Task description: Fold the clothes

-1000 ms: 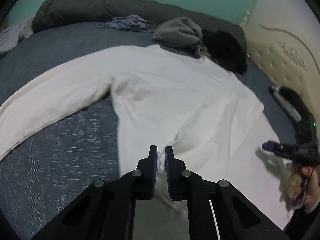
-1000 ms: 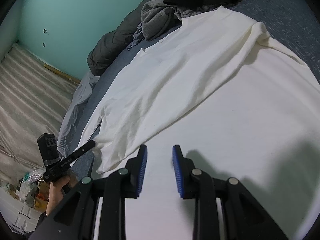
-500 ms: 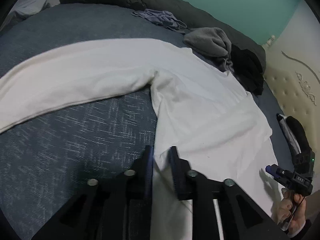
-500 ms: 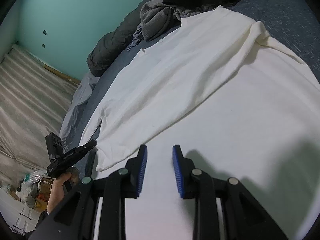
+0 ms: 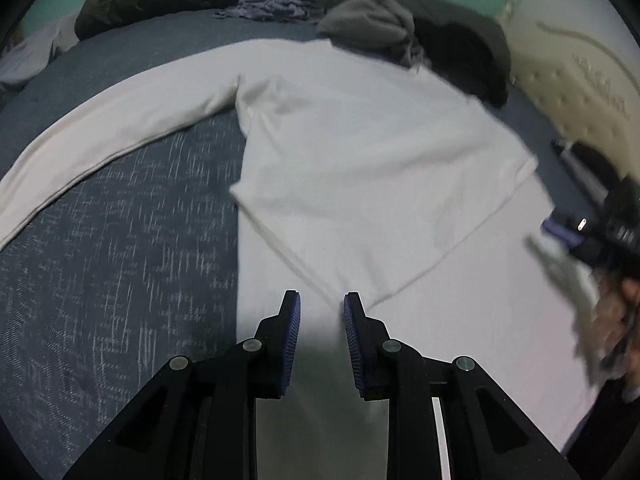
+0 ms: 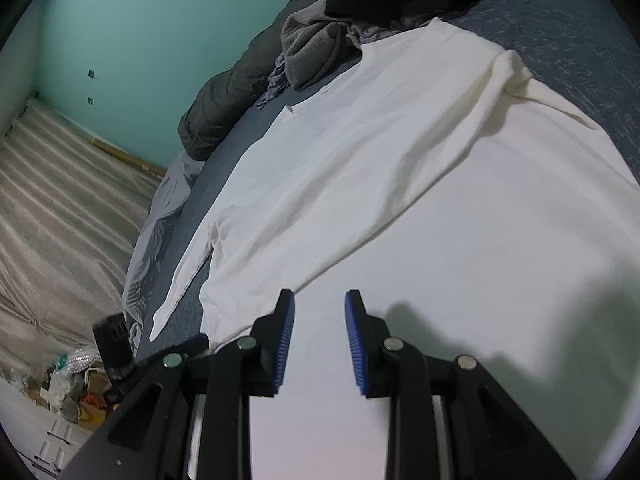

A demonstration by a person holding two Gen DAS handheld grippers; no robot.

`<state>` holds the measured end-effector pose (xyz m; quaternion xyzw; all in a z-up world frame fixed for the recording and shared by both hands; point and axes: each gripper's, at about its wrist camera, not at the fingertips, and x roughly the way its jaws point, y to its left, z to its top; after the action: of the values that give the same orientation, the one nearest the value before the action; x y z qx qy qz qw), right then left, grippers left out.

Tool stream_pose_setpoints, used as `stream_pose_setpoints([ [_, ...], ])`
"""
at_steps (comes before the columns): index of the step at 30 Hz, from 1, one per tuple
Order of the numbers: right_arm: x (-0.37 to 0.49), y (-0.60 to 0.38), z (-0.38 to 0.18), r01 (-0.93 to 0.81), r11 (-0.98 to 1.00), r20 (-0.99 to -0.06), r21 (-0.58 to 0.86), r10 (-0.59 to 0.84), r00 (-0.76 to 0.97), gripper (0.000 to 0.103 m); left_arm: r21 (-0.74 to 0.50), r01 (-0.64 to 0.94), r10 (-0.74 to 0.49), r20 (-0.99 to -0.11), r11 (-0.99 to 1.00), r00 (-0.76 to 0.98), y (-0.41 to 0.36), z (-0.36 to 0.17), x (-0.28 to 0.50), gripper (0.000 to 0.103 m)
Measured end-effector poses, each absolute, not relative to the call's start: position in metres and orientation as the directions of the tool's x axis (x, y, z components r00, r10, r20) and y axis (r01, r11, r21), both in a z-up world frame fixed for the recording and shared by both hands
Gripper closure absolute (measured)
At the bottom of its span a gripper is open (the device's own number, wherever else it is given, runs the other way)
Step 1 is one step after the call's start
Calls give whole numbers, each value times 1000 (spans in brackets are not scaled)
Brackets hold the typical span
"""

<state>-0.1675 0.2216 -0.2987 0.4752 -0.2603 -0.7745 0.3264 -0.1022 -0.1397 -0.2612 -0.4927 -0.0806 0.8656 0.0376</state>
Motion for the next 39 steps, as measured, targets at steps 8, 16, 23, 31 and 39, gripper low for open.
stream_pose_setpoints([
  [8, -175, 239, -300, 200, -676, -581, 709, -721, -378, 77, -197, -3, 163, -800, -980, -578, -132, -236, -114, 77],
  [16, -201, 292, -297, 82, -697, -578, 713, -649, -494, 65, -201, -67, 204, -814, -977, -544, -110, -246, -149, 76],
  [23, -237, 319, -298, 11, -646, -529, 764, -635, -563, 65, -199, -68, 206, -835, -978, -511, -110, -265, -157, 76],
  [31, -277, 318, -311, -24, -633, -531, 774, -627, -569, 65, -197, -71, 206, -845, -978, -494, -104, -274, -160, 73],
  [39, -290, 321, -318, -13, -629, -519, 777, -629, -579, 98, -210, -69, 216, -846, -975, -488, -104, -276, -162, 72],
])
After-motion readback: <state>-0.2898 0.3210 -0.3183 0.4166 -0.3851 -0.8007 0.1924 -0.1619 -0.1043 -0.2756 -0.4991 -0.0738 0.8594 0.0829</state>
